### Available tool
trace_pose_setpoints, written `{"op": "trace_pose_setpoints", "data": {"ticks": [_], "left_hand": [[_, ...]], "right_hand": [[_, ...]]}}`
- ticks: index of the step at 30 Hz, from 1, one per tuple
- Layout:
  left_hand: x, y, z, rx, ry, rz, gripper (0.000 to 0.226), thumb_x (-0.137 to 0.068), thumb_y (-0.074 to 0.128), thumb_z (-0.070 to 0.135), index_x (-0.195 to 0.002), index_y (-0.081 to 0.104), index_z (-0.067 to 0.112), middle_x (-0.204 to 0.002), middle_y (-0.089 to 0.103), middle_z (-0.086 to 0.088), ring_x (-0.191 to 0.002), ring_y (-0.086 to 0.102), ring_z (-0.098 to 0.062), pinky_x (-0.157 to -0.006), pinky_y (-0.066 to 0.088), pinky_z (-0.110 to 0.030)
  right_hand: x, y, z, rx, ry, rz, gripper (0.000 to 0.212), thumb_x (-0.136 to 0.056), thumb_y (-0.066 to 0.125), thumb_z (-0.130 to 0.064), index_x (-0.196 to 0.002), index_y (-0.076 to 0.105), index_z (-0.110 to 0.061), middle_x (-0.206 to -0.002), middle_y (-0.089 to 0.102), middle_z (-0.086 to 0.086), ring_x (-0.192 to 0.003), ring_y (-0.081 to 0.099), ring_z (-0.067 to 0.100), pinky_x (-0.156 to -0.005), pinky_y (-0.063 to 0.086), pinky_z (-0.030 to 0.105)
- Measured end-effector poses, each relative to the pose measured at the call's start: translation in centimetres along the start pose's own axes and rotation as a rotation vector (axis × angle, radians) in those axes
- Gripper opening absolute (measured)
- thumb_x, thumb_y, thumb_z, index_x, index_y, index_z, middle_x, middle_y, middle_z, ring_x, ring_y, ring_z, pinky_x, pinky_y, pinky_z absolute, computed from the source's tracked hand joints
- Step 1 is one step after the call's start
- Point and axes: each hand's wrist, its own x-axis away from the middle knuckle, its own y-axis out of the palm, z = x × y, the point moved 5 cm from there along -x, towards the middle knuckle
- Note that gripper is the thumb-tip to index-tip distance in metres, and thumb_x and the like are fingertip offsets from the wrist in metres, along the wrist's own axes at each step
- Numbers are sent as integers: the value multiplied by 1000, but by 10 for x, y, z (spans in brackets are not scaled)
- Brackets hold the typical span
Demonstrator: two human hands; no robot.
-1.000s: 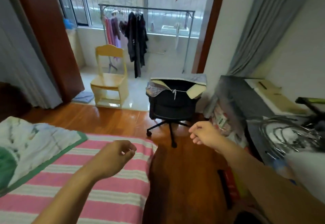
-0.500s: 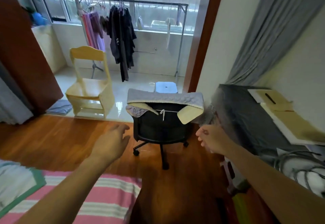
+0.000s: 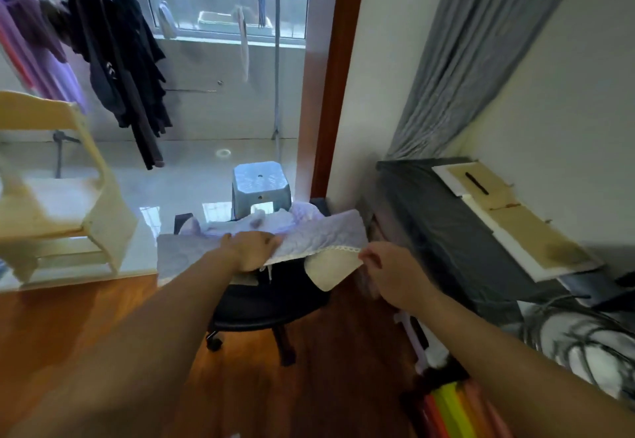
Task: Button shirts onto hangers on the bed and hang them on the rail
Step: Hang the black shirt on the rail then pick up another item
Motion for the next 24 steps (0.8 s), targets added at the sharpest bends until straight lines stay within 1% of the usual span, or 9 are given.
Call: {"op": "trace_pose_setpoints", "data": {"ticks": [3, 5, 7, 9, 12, 14, 18, 21, 24], "left_hand": [[19, 29, -2, -104, -8, 163, 55, -99, 20, 61, -136, 55, 40, -132, 63, -2, -122, 56, -28, -103, 31, -46], [34, 34, -5, -56, 0, 198, 72, -88, 11, 72, -136, 56, 41, -125, 64, 3, -121, 54, -25, -105, 28, -44], [50, 32, -15, 73, 7, 240, 73, -85, 13, 78, -126, 64, 43, -112, 63, 11, -118, 53, -17, -105, 26, -41], [71, 31, -27, 189, 20, 323, 59, -89, 20, 78, -104, 68, 48, -100, 62, 17, -111, 52, -8, -102, 25, -37], [102, 36, -54, 247, -5, 431, 49, -91, 26, 79, -84, 66, 51, -95, 64, 25, -109, 51, -1, -101, 22, -32], [119, 39, -75, 167, -64, 481, 49, -93, 34, 67, -90, 74, 40, -101, 65, 22, -114, 52, -9, -103, 24, -36], [153, 45, -111, -82, -168, 517, 46, -97, 34, 48, -113, 70, 25, -134, 59, -9, -129, 46, -36, -106, 28, -50], [167, 42, -128, -116, -149, 392, 50, -98, 30, 45, -136, 59, 32, -150, 44, -14, -140, 33, -38, -113, 22, -54], [164, 37, -134, -99, -134, 325, 54, -99, 28, 44, -144, 52, 30, -155, 36, -17, -144, 26, -38, -116, 20, -58]], "right_hand": [[-32, 4, 2, 104, -83, -46, 29, -102, 49, -21, -124, 66, -16, -123, 61, 3, -109, 57, 19, -100, 46, 35], [-50, 10, 5, 186, -169, -110, 42, -99, 42, -32, -136, 58, -19, -139, 54, 2, -125, 49, 21, -112, 38, 41], [-62, 22, 12, 234, -247, -167, 45, -102, 41, -33, -144, 51, -22, -152, 45, 1, -138, 38, 23, -121, 25, 38], [-61, 39, 15, 251, -324, -231, 44, -105, 44, -32, -148, 48, -26, -156, 40, -1, -144, 31, 25, -119, 16, 32], [-47, 56, 3, 165, -447, -315, 42, -101, 53, -37, -142, 56, -29, -141, 54, -4, -130, 44, 17, -101, 29, 24], [-33, 68, -17, 159, -562, -355, 36, -97, 57, -42, -130, 66, -29, -120, 64, -4, -111, 53, 14, -87, 31, 20], [5, 106, -57, 35, -618, -474, 35, -90, 55, -55, -110, 69, -30, -103, 64, -6, -99, 58, 16, -87, 47, 34], [28, 129, -77, -17, -663, -485, 41, -86, 53, -63, -99, 67, -26, -95, 65, -7, -84, 53, 9, -74, 38, 26], [42, 135, -84, -27, -690, -489, 30, -89, 63, -58, -94, 63, -28, -89, 61, -11, -76, 42, 2, -65, 27, 22]]}}
